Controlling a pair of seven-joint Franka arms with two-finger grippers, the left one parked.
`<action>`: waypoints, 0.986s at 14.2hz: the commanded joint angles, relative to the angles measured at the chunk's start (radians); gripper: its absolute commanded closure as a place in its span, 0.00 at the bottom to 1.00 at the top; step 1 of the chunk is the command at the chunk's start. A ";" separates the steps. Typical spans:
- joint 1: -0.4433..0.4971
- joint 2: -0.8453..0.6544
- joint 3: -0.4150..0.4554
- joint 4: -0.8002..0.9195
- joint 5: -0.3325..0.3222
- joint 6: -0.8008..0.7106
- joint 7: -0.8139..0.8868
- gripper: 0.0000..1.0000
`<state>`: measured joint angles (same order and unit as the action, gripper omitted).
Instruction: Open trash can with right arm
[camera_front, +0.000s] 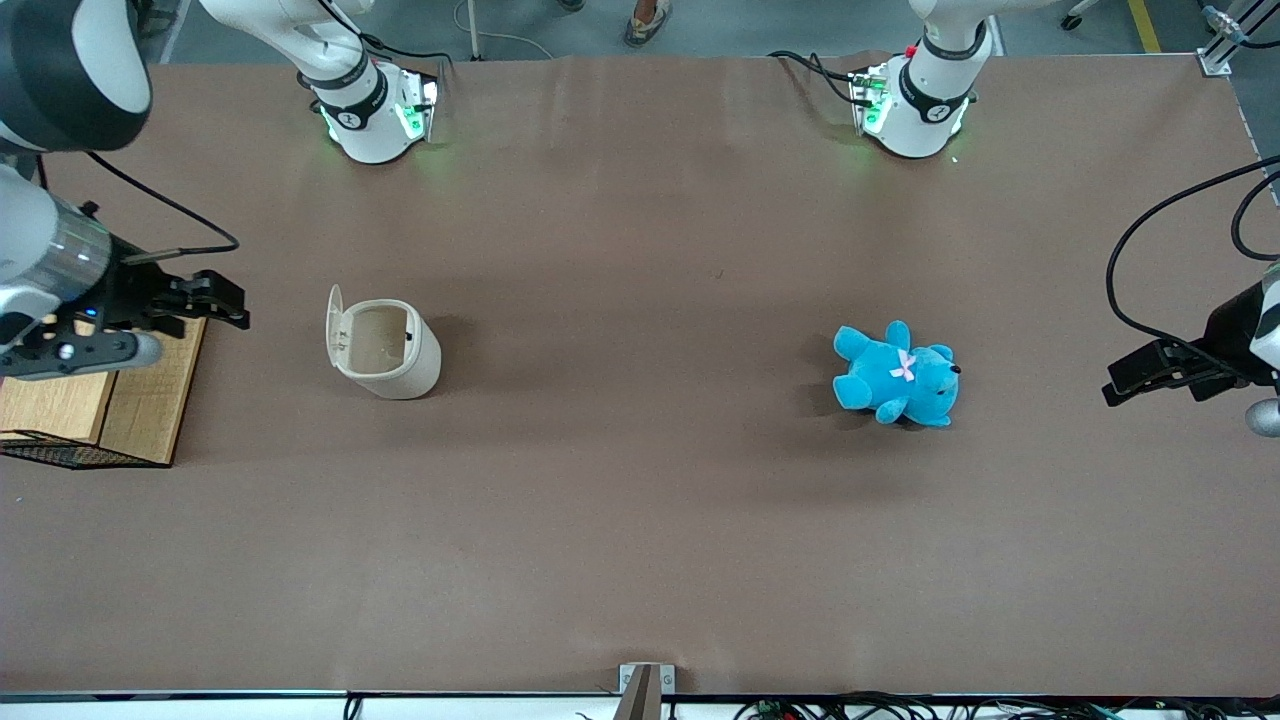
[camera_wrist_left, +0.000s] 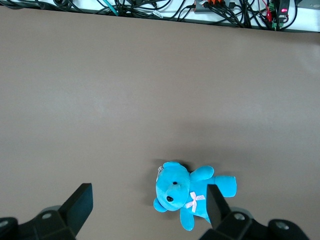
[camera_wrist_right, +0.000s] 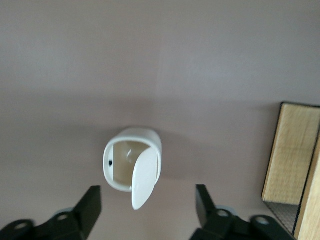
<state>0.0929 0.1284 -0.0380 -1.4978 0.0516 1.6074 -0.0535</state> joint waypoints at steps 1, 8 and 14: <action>-0.022 -0.084 0.012 -0.021 -0.013 0.011 -0.005 0.00; -0.078 -0.151 0.012 -0.070 -0.012 0.002 0.000 0.00; -0.079 -0.158 0.013 -0.081 -0.012 -0.009 0.006 0.00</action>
<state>0.0273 0.0050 -0.0372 -1.5414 0.0506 1.5975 -0.0530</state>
